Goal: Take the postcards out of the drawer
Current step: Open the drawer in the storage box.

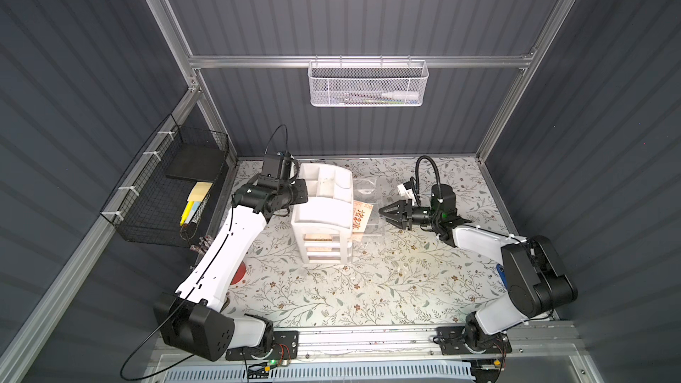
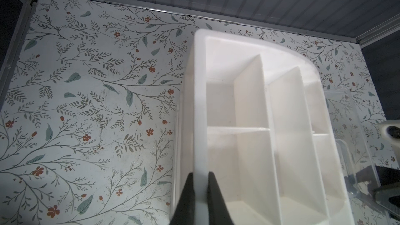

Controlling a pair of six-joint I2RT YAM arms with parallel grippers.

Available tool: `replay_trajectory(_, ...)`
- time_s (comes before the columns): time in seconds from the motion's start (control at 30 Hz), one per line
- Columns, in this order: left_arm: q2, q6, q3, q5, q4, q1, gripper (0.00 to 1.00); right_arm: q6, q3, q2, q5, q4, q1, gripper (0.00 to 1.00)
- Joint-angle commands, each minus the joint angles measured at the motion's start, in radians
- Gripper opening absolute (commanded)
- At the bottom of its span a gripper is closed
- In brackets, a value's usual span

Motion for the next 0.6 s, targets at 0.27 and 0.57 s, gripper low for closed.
replay_trajectory(0.27,-0.031,0.009,0.018,-0.011,-0.023,0.004,0.0,-0.073,0.017,-0.023,-0.004,-0.054,-0.022,0.42)
replay_trajectory(0.57,-0.066,-0.022,-0.031,-0.026,-0.011,0.004,0.0,-0.081,0.02,-0.023,0.007,-0.079,-0.022,0.42)
